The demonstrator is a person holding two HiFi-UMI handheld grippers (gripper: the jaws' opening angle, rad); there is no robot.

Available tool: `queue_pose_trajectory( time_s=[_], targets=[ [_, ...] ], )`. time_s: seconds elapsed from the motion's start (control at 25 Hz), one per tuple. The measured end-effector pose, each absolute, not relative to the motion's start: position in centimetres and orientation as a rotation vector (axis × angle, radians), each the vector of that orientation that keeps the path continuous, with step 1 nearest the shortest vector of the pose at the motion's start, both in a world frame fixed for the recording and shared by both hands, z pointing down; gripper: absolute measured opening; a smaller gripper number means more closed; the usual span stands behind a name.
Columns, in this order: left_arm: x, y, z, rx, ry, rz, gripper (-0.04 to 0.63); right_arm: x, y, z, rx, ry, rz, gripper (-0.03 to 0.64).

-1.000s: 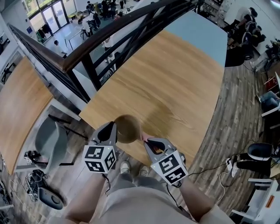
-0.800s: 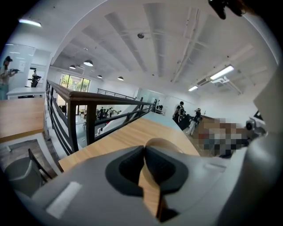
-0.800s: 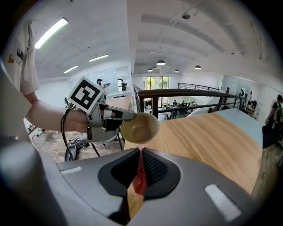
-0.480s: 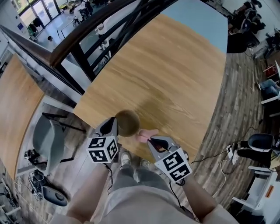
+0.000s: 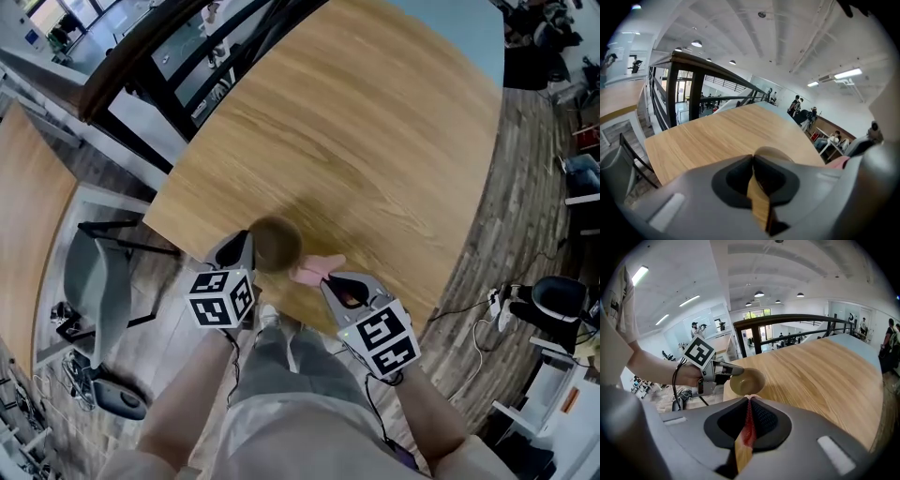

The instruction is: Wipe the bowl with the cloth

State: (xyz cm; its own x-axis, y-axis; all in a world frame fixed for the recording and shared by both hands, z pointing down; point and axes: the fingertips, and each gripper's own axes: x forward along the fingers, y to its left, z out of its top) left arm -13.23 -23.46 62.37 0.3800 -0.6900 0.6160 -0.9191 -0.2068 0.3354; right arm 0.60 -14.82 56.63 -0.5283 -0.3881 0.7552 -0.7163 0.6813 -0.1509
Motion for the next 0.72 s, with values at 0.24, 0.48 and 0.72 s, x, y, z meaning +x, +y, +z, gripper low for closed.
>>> queue_pose_trajectory(
  time_s=[0.24,0.48,0.72],
  targets=[
    [-13.3,-24.0,65.4,1.922,-1.349,0.465,0.012,1.0,-16.0,58.4,0.842,-2.155,0.618,0.014],
    [-13.3,-24.4,67.5,1.892,-1.352,0.468,0.012,0.2,-16.5,59.8,0.837,-2.172,0.618,0.014],
    [-13.3,-24.2,68.4,1.873,-1.365,0.457,0.014,1.0,-16.2,60.4,0.843,-2.165,0.630,0.014]
  ],
)
